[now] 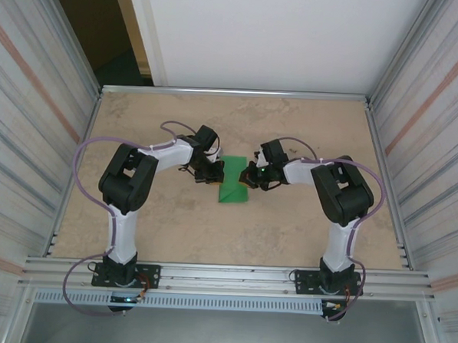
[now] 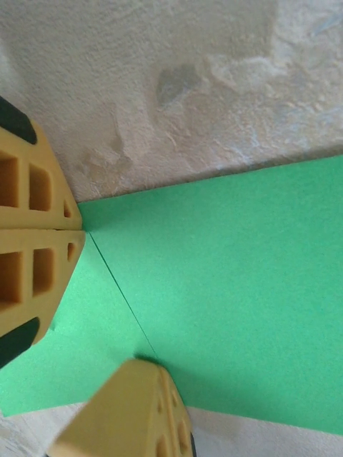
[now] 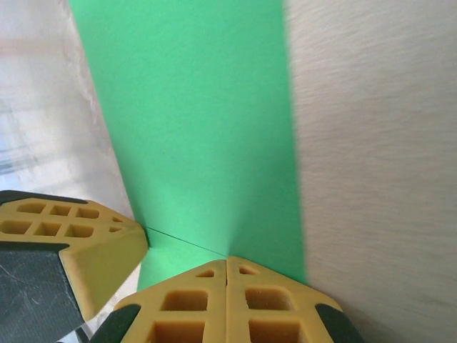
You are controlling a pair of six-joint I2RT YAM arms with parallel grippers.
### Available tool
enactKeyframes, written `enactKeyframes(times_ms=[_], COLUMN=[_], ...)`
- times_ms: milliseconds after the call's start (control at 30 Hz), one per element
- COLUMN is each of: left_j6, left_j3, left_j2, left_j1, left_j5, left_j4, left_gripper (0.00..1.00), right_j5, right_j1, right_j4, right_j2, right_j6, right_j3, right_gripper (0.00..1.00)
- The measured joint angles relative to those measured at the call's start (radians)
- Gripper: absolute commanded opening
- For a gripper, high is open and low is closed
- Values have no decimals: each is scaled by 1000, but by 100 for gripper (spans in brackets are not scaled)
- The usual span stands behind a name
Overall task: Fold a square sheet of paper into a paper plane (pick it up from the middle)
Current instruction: Fold the triangle a second time at the center of the table.
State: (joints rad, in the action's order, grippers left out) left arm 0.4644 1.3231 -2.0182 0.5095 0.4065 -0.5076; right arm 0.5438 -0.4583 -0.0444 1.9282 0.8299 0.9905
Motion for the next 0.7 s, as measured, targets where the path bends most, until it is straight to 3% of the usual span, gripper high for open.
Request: enactKeyframes(times_ms=[267, 533, 700], left_j6=[0, 0, 0], left_j3=[2, 4, 5], left_j2=[0, 0, 0], left_j1=[0, 0, 0], left_j5=[1, 0, 0], left_j4=[-2, -6, -6], left_gripper=[0, 0, 0], right_j5=[-72, -76, -49], right_j1=[84, -76, -106], right_j4=[51, 82, 71], right_j2=[-97, -110, -30], right_j6=[-2, -8, -1], right_j3=[-48, 37, 71], right_gripper=[0, 0, 0])
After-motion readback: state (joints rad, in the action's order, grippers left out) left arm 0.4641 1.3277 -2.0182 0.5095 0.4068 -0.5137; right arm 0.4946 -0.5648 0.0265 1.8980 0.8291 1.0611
